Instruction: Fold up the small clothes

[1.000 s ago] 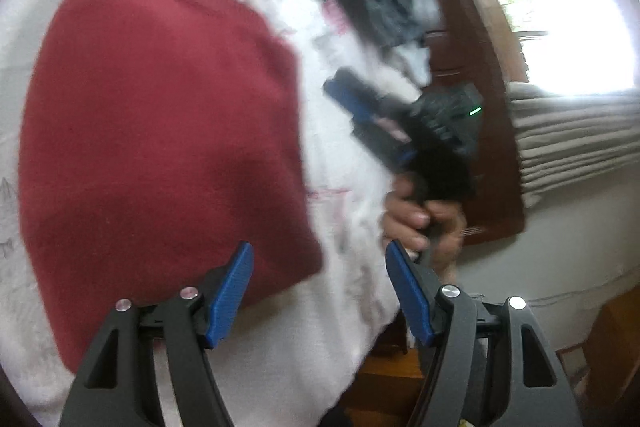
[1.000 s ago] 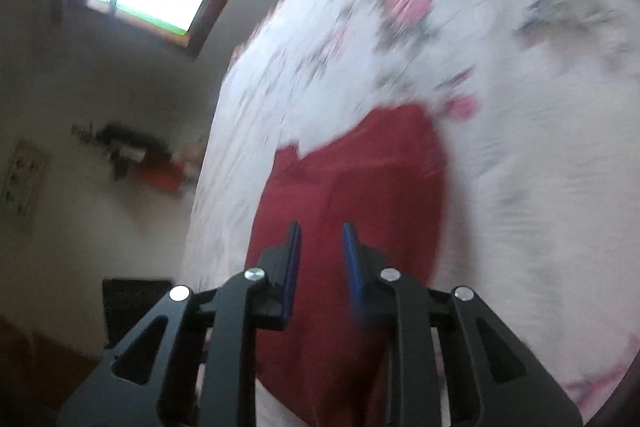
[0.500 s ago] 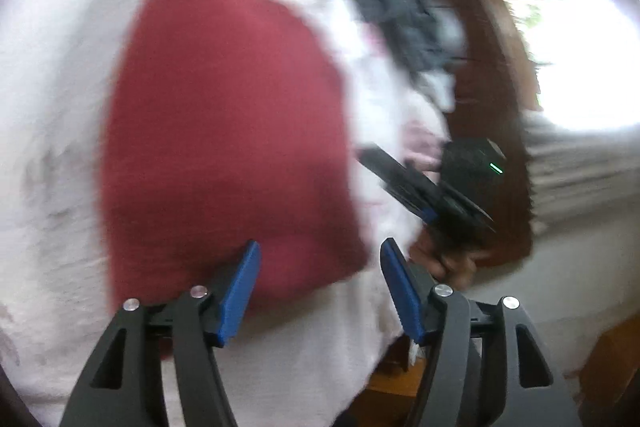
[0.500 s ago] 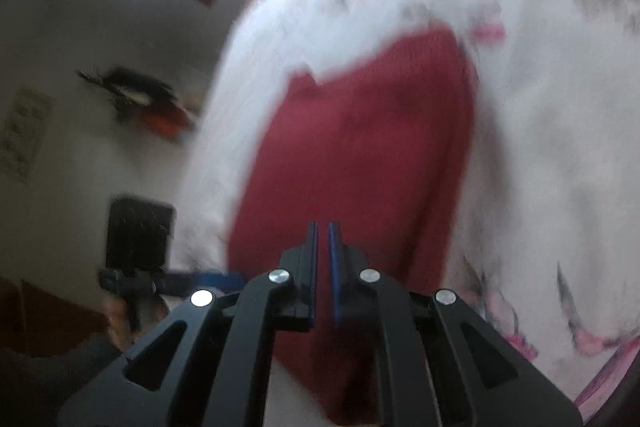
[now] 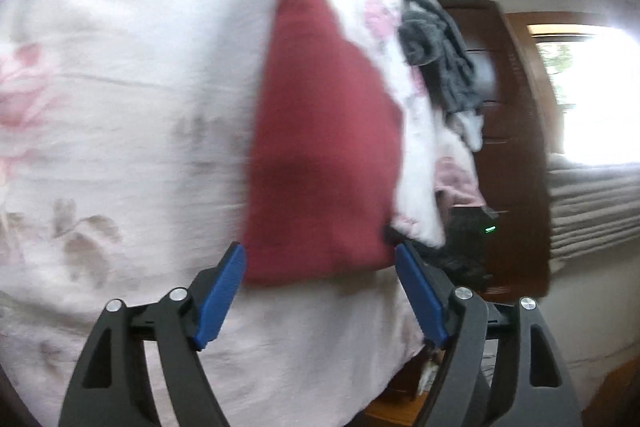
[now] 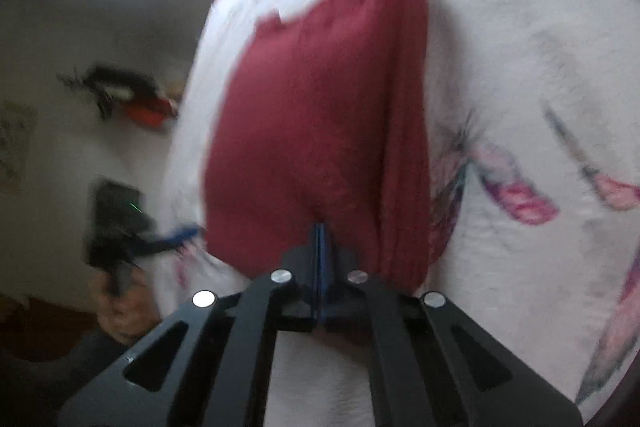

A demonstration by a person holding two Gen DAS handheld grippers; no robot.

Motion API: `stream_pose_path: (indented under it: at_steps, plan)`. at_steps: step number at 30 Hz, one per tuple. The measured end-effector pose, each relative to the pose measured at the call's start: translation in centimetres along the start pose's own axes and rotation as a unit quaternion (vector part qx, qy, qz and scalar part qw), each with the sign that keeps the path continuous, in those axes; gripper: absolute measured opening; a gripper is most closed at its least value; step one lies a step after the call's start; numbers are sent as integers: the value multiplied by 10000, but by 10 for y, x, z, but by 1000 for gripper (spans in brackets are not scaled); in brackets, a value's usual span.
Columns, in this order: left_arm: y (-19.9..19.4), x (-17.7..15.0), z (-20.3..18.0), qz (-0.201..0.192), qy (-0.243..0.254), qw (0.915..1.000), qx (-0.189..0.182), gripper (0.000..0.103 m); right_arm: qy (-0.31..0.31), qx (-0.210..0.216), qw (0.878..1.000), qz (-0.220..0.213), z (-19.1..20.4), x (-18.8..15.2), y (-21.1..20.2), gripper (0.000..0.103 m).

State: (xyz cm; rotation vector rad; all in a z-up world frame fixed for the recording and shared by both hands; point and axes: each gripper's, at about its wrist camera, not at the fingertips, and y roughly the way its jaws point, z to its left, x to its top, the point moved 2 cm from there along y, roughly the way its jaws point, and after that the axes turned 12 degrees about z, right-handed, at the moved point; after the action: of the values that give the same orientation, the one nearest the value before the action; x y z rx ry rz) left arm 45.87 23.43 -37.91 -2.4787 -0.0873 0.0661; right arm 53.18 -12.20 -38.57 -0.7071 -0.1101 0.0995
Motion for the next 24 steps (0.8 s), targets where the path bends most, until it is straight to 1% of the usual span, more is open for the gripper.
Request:
stream_pose_path:
  at_steps: [1, 2, 3, 4, 6, 8, 9, 10, 12, 14, 16, 20, 23, 24]
  plan:
    - [0, 1, 5, 60, 32, 9999, 76, 77, 9, 12, 9998, -176, 2, 2, -15, 23]
    - [-1, 4, 7, 110, 72, 9998, 145, 78, 69, -6, 9994, -353, 1, 3, -30, 58]
    - [1, 8, 9, 167, 122, 9996, 191, 78, 187, 20, 9984, -533, 0, 6, -42, 73]
    - [4, 13, 10, 218, 142, 9994, 211, 78, 358, 206, 9973, -606, -8, 16, -53, 73]
    - [10, 20, 14, 311, 161, 9993, 149, 78, 642, 573, 9952, -469, -23, 36, -54, 73]
    - [20, 25, 15, 401, 159, 9991, 40, 78, 1023, 800, 9909, -352, -39, 61, -45, 73]
    - [26, 28, 16, 462, 168, 9988, -42, 78, 1202, 992, 9875, -227, -45, 75, -34, 73]
    - [30, 30, 16, 512, 176, 9985, -115, 78, 1251, 1021, 9867, -163, -52, 83, -35, 73]
    - [40, 35, 15, 587, 186, 9979, -202, 78, 1265, 970, 9872, 20, -57, 103, -24, 73]
    - [45, 38, 16, 652, 214, 9972, -304, 78, 1284, 828, 9880, 216, -64, 108, -11, 73]
    - [51, 42, 17, 735, 212, 9963, -384, 78, 1289, 581, 9891, 420, -62, 109, 4, 71]
    - [60, 45, 21, 942, 271, 9934, -597, 78, 1174, 569, 9897, 594, -56, 120, 13, 72]
    - [74, 47, 14, 1180, 408, 9895, -733, 77, 982, 561, 9910, 720, -42, 127, 26, 73]
    - [78, 47, 11, 1264, 447, 9871, -871, 77, 918, 554, 9915, 738, -38, 128, 29, 73]
